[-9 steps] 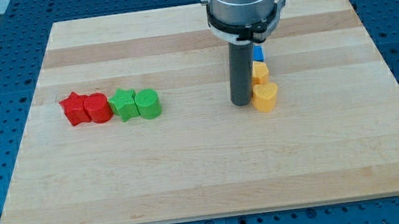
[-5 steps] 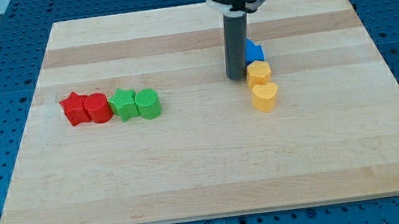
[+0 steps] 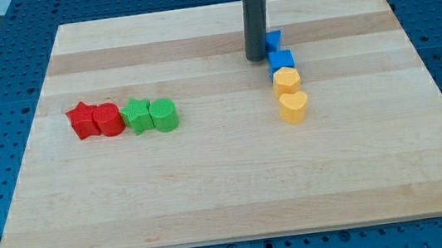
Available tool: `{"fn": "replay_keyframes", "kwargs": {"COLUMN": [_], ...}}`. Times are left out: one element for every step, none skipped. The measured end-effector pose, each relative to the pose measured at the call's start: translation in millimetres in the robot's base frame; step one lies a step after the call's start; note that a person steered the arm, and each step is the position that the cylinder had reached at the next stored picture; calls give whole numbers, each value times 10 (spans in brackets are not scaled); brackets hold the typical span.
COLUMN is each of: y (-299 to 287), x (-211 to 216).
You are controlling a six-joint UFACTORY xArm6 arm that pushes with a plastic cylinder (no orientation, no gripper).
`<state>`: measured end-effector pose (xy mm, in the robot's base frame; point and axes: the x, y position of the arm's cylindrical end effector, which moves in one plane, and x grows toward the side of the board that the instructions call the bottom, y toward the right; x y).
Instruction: Adjust blue triangle above blue cube
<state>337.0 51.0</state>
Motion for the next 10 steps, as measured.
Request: {"fn": "replay_keyframes", "kwargs": {"y": [0,-1,-1,-1,-1,-1,29,29,29,29], "x": [-41,-128,-186,-253,-309,-336,-339,-339,-342,-484]}}
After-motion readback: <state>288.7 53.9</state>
